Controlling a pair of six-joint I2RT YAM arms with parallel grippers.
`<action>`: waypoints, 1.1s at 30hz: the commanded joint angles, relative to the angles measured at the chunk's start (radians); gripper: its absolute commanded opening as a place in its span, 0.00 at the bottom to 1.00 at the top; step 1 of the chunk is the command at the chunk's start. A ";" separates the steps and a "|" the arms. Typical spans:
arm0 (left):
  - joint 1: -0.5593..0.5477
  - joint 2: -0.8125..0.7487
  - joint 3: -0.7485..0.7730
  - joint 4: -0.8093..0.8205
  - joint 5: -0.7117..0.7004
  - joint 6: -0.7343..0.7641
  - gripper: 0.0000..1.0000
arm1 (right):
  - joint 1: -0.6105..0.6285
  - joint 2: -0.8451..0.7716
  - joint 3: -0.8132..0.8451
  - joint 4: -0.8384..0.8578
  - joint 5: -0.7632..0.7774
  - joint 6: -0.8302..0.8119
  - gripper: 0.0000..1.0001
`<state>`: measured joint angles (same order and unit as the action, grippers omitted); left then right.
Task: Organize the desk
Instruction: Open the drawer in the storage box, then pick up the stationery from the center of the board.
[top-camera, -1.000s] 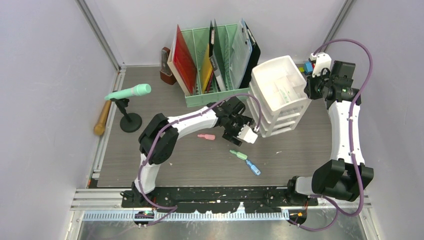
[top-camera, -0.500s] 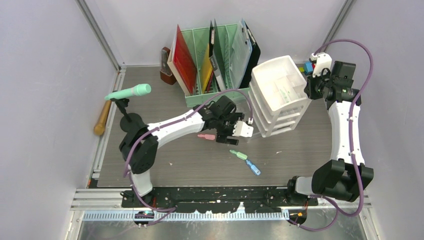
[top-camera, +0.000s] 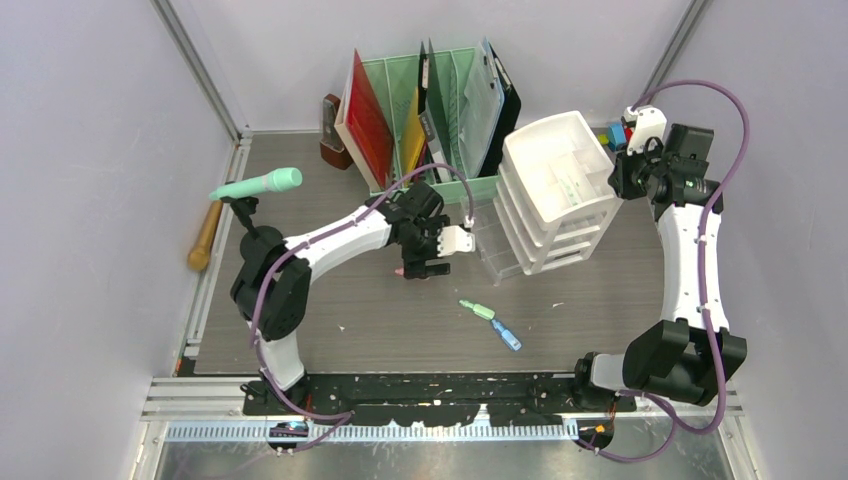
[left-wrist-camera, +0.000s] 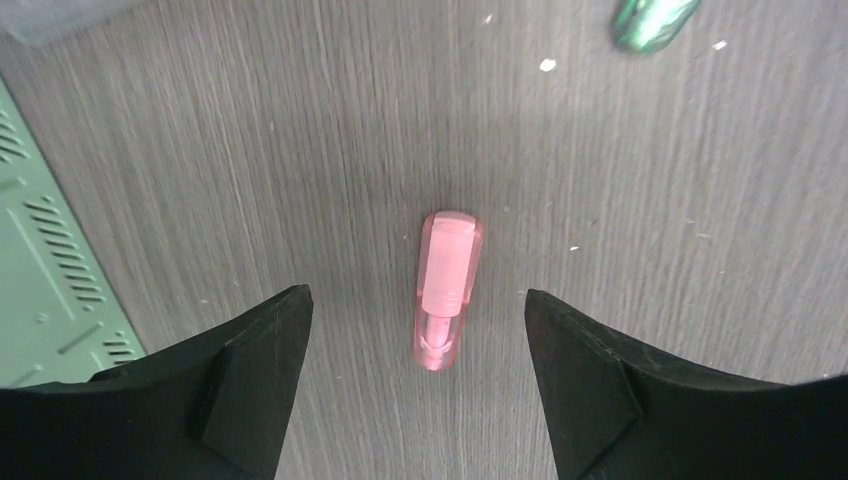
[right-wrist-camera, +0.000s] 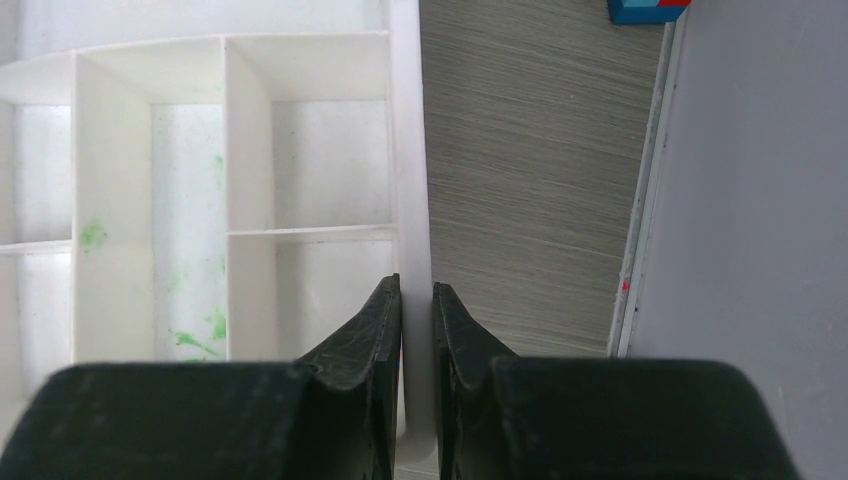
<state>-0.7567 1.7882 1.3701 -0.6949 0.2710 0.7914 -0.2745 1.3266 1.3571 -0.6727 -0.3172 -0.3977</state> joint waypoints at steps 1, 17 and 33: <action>0.041 0.048 -0.004 -0.034 0.016 0.013 0.80 | 0.001 0.021 -0.050 0.004 0.047 -0.004 0.00; 0.052 0.140 -0.082 0.061 -0.011 -0.016 0.71 | 0.000 0.023 -0.062 0.007 0.044 -0.007 0.01; 0.047 0.131 -0.111 0.102 -0.010 -0.101 0.26 | 0.002 0.048 0.018 -0.085 0.036 0.020 0.00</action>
<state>-0.7071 1.8957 1.2705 -0.6182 0.2710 0.7151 -0.2779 1.3228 1.3514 -0.6662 -0.3256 -0.3916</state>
